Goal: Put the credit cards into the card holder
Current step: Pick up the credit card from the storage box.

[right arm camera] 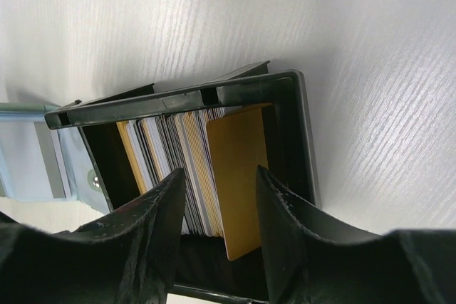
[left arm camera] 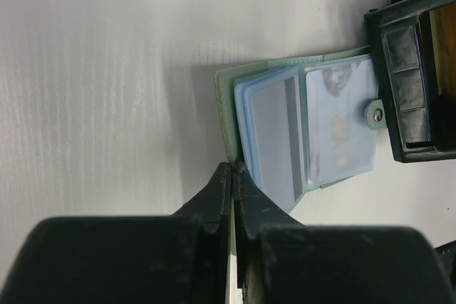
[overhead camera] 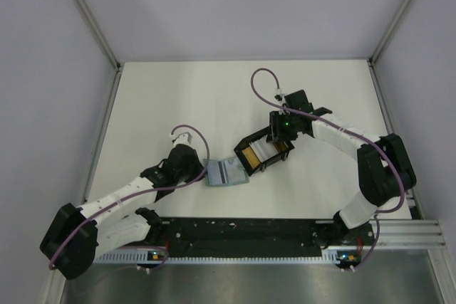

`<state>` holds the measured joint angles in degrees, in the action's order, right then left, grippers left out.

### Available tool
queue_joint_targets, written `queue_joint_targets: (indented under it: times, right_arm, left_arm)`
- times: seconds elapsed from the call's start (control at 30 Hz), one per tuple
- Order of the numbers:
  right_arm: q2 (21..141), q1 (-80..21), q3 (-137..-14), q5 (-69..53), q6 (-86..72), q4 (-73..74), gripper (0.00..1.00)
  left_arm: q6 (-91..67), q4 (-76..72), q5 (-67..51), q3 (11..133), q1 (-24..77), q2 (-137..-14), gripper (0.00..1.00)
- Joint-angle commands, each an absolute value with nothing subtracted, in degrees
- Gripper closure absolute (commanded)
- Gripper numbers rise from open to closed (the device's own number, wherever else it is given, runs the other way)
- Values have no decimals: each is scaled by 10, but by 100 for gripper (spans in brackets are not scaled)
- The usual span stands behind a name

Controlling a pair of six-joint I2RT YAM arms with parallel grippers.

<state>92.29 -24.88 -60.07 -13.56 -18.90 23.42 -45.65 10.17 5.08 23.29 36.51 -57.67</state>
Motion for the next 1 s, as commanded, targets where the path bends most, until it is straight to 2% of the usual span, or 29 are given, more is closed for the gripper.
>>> queue_joint_targets:
  times: [0.0, 0.27, 0.6, 0.67, 0.97]
  right_arm:
    - [919, -245, -619, -131, -185, 225, 55]
    - [941, -254, -617, -140, -174, 237, 55]
    - [920, -254, -621, -129, -173, 240, 92]
    - [917, -251, -621, -128, -174, 242, 96]
    - [907, -243, -624, -96, -172, 243, 98]
  left_arm:
    - [-449, 72, 44, 245, 362, -581, 100]
    - [-448, 71, 42, 248, 360, -584, 100]
    - [-447, 70, 39, 247, 359, -591, 100]
    - [-448, 71, 39, 247, 359, -590, 100]
    - [-446, 69, 38, 245, 358, -591, 100]
